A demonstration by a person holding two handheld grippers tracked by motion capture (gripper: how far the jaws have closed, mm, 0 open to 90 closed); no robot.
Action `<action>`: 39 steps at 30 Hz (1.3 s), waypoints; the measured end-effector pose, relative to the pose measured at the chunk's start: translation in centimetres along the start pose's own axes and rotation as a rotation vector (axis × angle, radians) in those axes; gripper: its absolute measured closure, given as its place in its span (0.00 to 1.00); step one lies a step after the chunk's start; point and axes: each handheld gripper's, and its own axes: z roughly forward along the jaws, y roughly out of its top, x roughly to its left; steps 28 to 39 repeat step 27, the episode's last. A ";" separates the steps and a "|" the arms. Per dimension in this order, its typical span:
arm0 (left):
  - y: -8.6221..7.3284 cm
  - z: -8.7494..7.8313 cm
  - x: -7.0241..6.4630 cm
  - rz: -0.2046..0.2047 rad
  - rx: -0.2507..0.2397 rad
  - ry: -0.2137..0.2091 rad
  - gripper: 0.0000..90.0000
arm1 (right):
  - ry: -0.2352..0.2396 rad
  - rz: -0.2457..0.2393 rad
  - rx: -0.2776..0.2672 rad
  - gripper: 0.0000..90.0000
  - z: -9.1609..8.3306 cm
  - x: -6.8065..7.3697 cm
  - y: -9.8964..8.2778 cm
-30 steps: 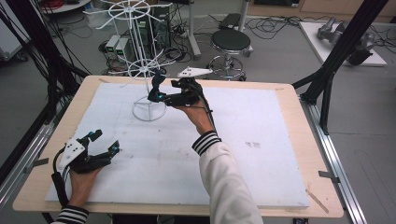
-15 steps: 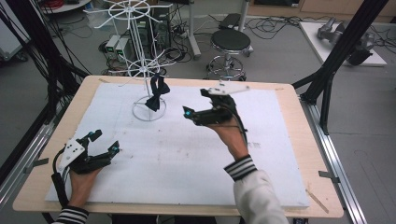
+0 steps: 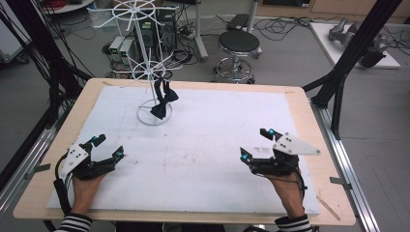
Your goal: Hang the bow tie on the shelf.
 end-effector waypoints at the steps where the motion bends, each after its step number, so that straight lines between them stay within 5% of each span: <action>1: 0.0 0.0 0.0 0.000 -0.001 0.000 0.21 | -0.013 0.014 -0.010 0.11 -0.4 -0.1 -0.8; 8: 0.0 0.0 -0.1 0.004 -0.005 0.000 0.21 | -0.096 0.081 -0.085 0.11 -1.4 -0.9 -6.4; 12: 0.0 0.0 -0.1 0.005 -0.007 0.001 0.21 | -0.145 0.113 -0.121 0.11 -1.4 -1.5 -8.1; 17: 0.0 -0.1 -0.1 0.010 -0.009 0.003 0.21 | -0.184 0.139 -0.171 0.11 -0.7 -1.6 -9.1; 26: 0.0 -0.1 -0.1 0.008 -0.010 0.002 0.21 | -0.203 0.093 -0.147 0.11 0.0 -0.9 -10.0; 39: 0.0 0.0 -0.1 0.006 -0.012 0.003 0.21 | -0.207 0.095 -0.146 0.11 0.0 -0.9 -10.0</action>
